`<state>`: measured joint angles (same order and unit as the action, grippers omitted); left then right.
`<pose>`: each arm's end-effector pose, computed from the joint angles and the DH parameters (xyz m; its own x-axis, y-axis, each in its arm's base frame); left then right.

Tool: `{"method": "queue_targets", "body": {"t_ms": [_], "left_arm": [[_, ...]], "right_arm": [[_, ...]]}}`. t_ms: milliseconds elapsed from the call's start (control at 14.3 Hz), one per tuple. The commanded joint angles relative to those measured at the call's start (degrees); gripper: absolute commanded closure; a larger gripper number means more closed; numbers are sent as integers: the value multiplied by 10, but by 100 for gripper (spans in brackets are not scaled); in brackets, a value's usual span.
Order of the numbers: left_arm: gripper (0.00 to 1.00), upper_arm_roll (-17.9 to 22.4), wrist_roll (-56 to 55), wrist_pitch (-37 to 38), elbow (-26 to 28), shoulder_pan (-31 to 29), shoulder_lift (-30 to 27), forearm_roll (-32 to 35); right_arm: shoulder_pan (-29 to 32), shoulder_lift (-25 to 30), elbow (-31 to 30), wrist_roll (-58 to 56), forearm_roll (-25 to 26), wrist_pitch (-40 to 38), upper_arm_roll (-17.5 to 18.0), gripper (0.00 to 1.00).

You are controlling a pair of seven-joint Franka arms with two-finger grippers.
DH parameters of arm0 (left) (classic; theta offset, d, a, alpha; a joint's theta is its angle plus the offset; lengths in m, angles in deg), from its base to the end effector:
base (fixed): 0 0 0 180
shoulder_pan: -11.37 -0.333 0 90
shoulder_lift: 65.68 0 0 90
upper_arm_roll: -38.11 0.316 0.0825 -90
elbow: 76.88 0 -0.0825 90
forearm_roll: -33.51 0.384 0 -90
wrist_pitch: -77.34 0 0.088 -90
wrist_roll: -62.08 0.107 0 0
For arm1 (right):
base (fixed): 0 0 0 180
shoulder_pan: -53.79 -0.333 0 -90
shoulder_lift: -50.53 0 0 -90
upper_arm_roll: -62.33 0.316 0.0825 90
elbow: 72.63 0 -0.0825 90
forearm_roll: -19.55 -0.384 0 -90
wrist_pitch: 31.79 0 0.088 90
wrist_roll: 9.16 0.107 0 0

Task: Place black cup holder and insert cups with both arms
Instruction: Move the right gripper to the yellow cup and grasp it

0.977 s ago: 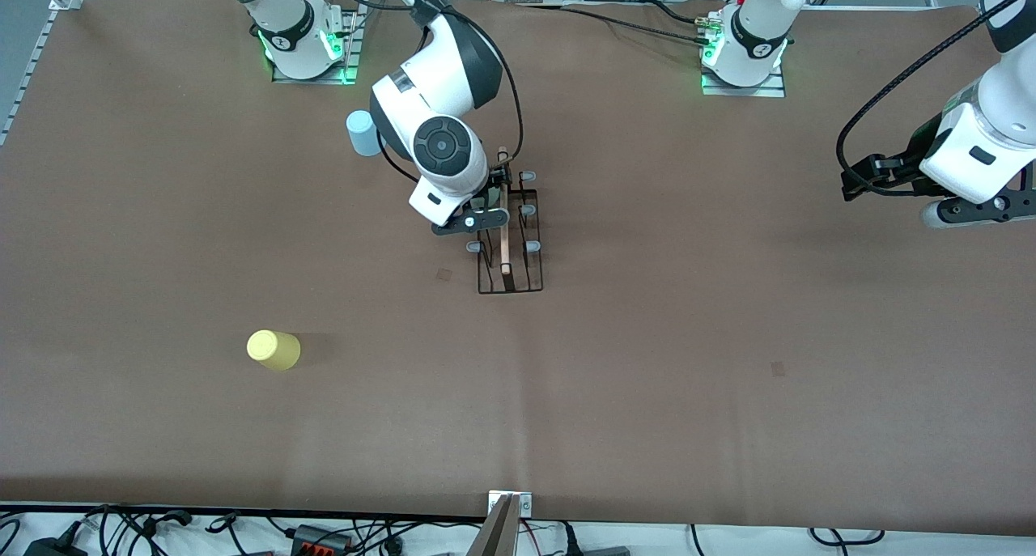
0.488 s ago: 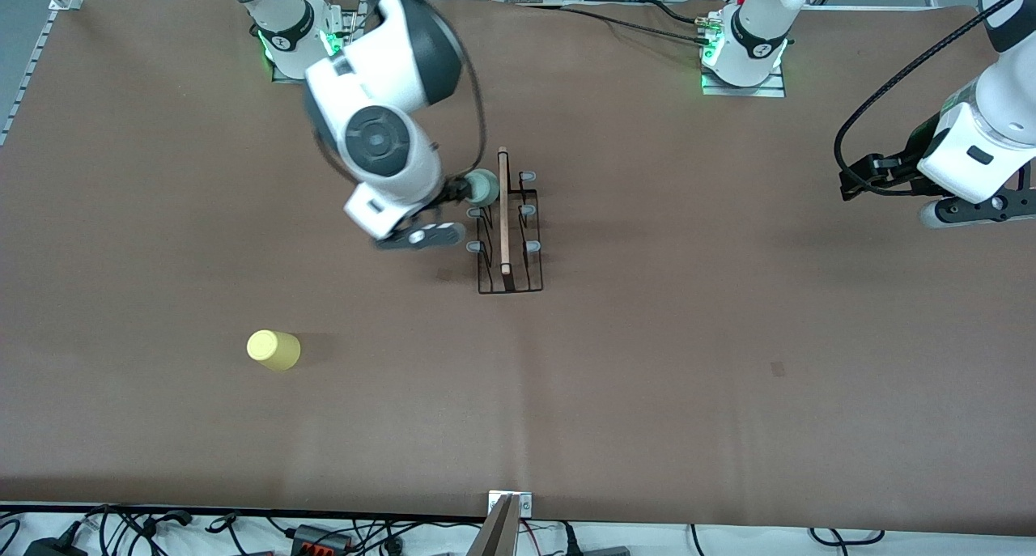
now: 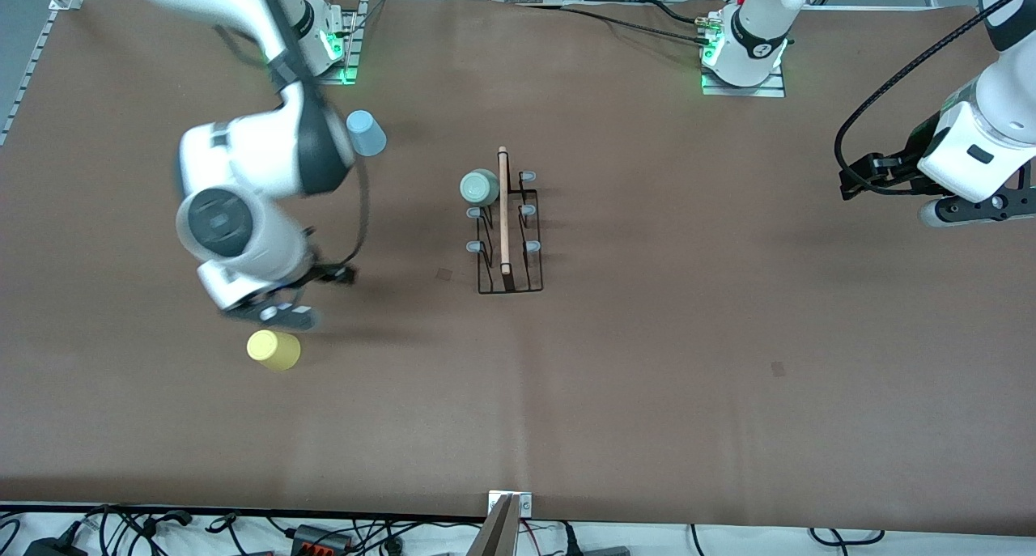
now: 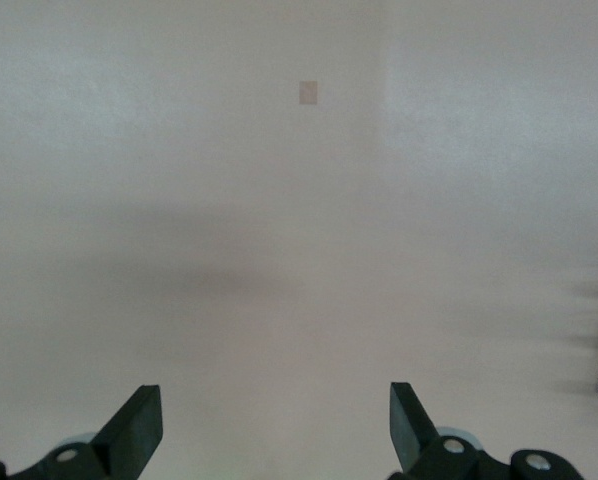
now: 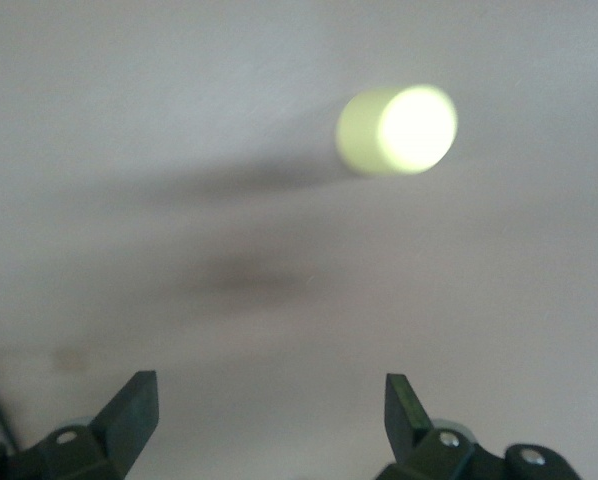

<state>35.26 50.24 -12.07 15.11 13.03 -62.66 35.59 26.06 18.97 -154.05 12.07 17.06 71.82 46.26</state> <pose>0.5645 -0.0399 0.5779 0.9878 0.1280 -0.0886 0.1236 -0.9909 -0.0528 0.6674 0.1760 0.3765 0.9830 -0.1570 -0.0949 -0.1418 -0.9786 0.1494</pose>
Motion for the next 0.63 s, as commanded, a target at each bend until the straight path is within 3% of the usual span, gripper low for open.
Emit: {"method": "queue_targets", "body": {"t_ms": [0,349,558], "left_arm": [[0,0,0,2,14,-2,-16,-9],[0,1,-3,-1,14,-2,-16,-9],[0,3,-3,-2,14,-2,-15,-8]], "right_arm": [[46,-28,9,-57,3,52,6,0],[99,-72,10,-105,-11,140,8,0],[116,-96,10,-145,-92,168,8,0]]}}
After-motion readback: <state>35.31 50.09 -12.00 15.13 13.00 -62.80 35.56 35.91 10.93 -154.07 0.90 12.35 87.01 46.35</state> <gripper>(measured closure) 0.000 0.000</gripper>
